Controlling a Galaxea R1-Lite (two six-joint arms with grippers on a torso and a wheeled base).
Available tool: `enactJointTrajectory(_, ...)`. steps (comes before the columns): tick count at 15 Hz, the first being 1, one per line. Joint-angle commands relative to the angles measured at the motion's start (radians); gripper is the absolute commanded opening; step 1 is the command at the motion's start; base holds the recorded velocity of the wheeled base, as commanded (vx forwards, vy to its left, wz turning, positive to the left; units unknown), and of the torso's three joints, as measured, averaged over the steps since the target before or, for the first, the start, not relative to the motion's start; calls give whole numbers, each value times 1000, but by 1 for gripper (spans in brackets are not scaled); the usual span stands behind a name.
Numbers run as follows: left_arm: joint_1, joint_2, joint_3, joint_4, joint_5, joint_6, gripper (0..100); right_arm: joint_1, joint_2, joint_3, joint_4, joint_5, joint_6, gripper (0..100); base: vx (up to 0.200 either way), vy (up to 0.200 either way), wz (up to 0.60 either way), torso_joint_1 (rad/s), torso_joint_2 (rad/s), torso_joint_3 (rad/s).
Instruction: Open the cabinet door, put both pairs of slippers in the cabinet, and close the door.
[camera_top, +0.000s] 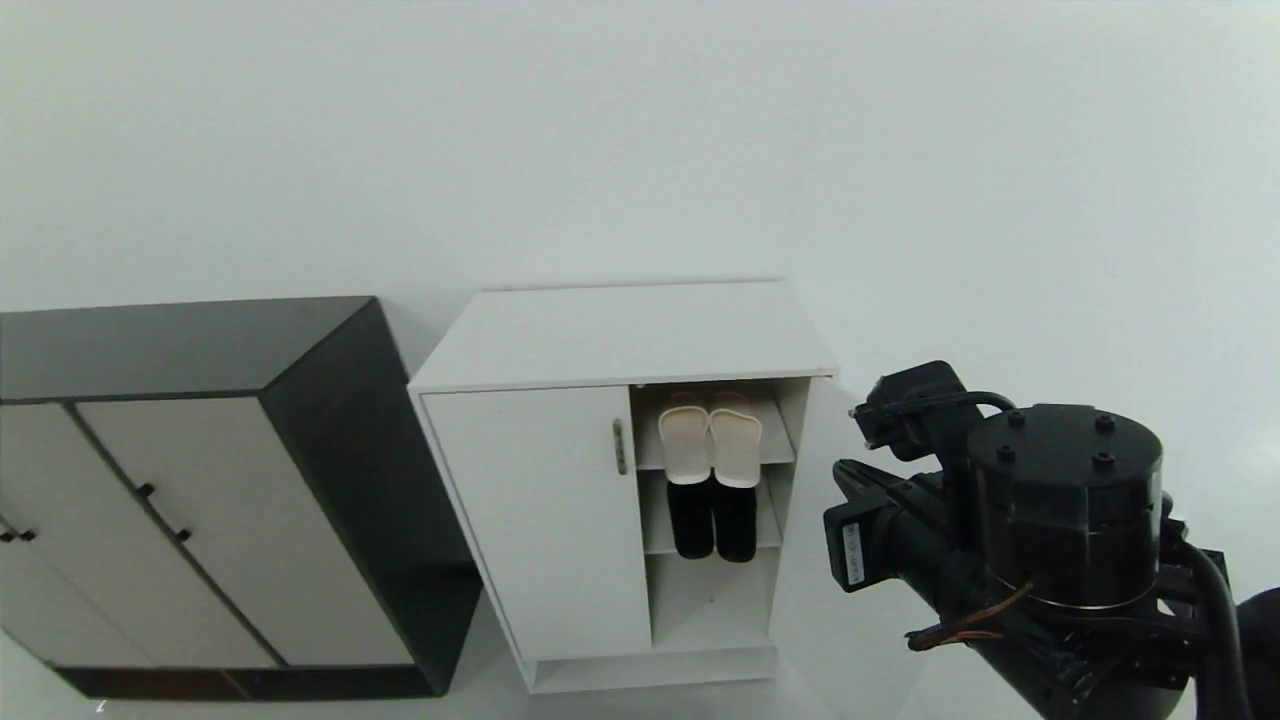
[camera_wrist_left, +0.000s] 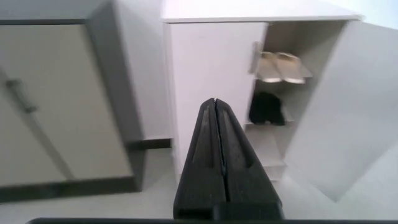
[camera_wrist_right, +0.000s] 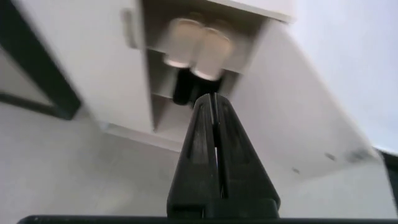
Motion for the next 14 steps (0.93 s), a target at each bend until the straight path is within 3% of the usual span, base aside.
enactJointTrajectory(1,2,1,0,-1,-1,0,0,-6,6,1,1,-1,-5,0,0,0,-600,22,12,-2)
enactJointTrajectory(4,2,1,0,-1,-1,-2,0,-65,21,-7,-2,4,-7,0,0,0,-200,6,2,-1)
enactJointTrajectory(9,2,1,0,-1,1,0,0,-263,83,-117,4,185,-5,0,0,0,0,0,0,0)
enactJointTrajectory(12,2,1,0,-1,-1,1,0,-362,196,-229,-2,223,4,0,-200,0,0,4,5,-1)
enactJointTrajectory(14,2,1,0,-1,-1,1,0,-425,285,-289,-35,268,4,0,0,0,0,0,0,0)
